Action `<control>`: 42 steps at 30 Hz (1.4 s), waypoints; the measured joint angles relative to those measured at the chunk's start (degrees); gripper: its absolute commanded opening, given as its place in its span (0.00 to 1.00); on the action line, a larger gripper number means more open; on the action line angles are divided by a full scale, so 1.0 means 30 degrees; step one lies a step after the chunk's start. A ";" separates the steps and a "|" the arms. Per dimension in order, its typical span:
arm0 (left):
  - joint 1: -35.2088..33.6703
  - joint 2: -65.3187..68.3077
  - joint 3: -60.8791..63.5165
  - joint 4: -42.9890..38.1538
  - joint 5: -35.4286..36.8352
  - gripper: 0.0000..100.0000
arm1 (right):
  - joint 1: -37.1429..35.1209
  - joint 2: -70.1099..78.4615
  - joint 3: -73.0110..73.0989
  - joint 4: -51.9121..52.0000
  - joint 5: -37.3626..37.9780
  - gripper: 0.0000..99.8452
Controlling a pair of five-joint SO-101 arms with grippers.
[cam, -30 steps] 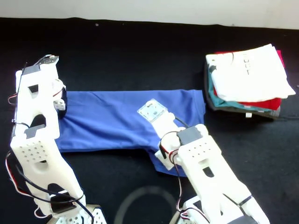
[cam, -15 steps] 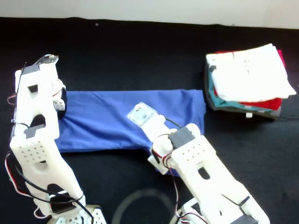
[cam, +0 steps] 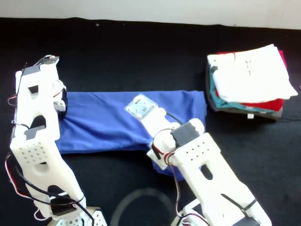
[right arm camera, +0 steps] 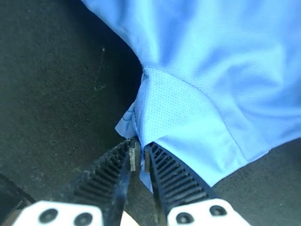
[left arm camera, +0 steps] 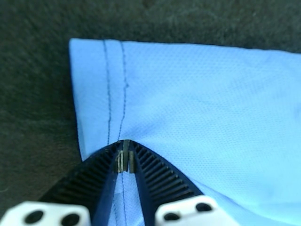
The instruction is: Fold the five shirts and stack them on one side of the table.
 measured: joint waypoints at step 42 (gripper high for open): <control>0.0000 0.0000 0.0000 0.0000 0.0000 0.01 | 1.0081 0.9465 0.0703 -0.7062 0.1641 0.02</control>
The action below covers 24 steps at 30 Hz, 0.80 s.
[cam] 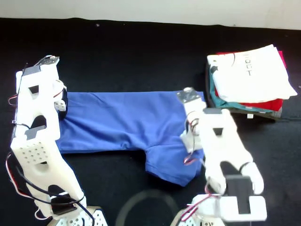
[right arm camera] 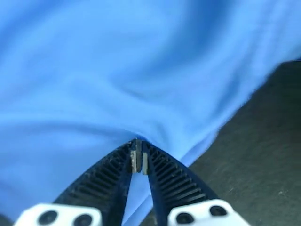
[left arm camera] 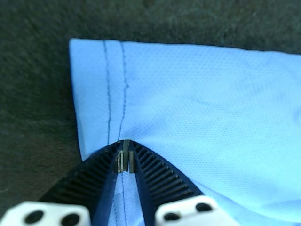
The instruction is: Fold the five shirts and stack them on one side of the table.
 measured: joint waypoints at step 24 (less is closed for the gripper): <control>0.0000 0.0000 0.0000 0.0000 0.0000 0.01 | 0.1055 -0.4015 -0.2696 0.5509 0.0000 0.19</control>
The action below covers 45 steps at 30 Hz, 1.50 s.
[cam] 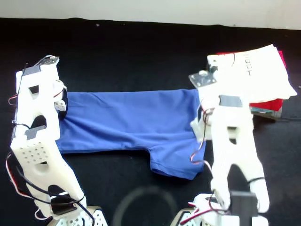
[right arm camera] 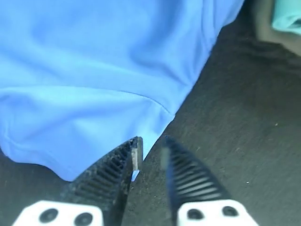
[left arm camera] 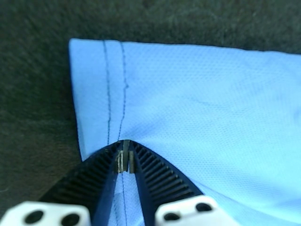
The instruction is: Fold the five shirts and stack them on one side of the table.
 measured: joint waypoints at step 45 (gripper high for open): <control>0.0000 0.0000 0.0000 0.0000 0.0000 0.01 | 0.0762 0.3370 -0.0967 -0.6242 -0.0176 0.01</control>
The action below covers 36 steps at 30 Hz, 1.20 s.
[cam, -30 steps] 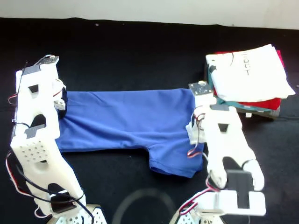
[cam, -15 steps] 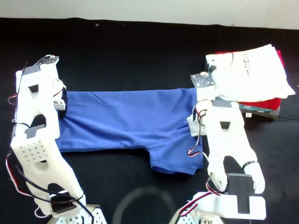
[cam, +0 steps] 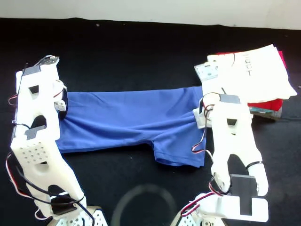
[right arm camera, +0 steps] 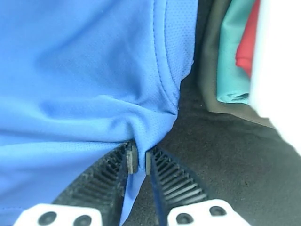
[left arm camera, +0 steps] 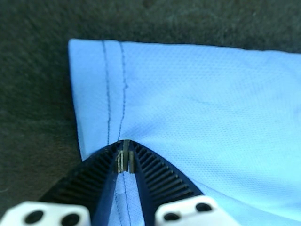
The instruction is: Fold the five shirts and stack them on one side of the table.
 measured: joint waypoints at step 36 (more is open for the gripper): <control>0.0000 0.0000 0.0000 0.0000 0.0000 0.01 | -0.7004 -0.5128 0.6359 0.5451 0.5363 0.21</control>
